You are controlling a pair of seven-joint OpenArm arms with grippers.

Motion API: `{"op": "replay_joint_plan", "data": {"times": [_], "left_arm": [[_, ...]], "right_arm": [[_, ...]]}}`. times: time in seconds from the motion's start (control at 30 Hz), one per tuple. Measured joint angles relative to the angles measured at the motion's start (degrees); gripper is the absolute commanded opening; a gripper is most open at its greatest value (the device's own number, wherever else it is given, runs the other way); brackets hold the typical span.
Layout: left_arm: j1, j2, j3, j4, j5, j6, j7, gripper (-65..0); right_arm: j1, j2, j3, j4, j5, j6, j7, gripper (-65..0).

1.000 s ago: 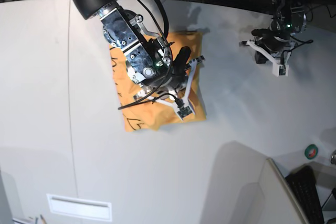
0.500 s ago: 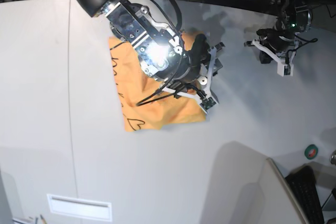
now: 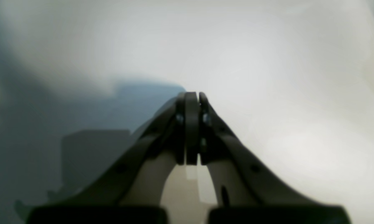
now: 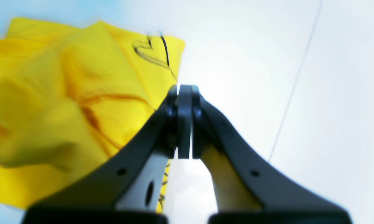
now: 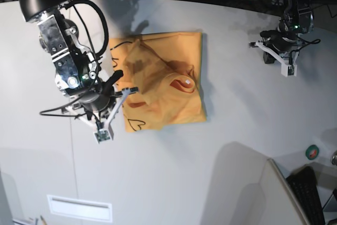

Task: Layout the t-shirt on the table in an organized manner, then fold the t-shirt properly
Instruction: 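Press and smooth the folded bundle with the right gripper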

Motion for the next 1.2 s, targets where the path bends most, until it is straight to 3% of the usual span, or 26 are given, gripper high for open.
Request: {"op": "replay_joint_plan", "data": {"times": [0.2, 0.4, 0.57, 0.77, 1.0, 1.1, 1.2], "left_arm": [[-0.1, 0.2, 0.4, 0.0, 0.0, 0.0, 0.0, -65.0], [-0.1, 0.0, 0.1, 0.0, 0.0, 0.0, 0.0, -65.0], [0.0, -0.3, 0.0, 0.0, 0.0, 0.0, 0.2, -65.0], [-0.1, -0.3, 0.0, -0.1, 0.0, 0.0, 0.2, -65.0], [-0.6, -0.3, 0.0, -0.2, 0.0, 0.0, 0.3, -65.0], [-1.4, 0.0, -2.9, -0.7, -0.2, -0.6, 0.2, -65.0], [-1.3, -0.4, -7.3, -0.9, 0.1, 0.0, 0.1, -65.0]], "right_arm": [[0.1, 0.4, -5.6, -7.5, -0.4, -0.3, 4.4, -65.0], [0.0, 0.3, -13.6, -8.0, -0.4, -0.1, 6.3, -65.0], [-2.5, 0.9, -20.1, -2.6, -0.5, -0.2, 6.0, -65.0], [-7.7, 1.2, -20.8, 5.2, -0.7, -0.2, 3.2, -65.0], [-8.7, 0.9, -29.3, 6.0, -0.3, -0.2, 1.3, -65.0], [-8.5, 1.2, -29.1, 8.1, -0.5, -0.2, 1.0, -65.0], [-8.4, 1.2, -23.3, 11.2, -0.1, -0.1, 0.3, -65.0]]}}
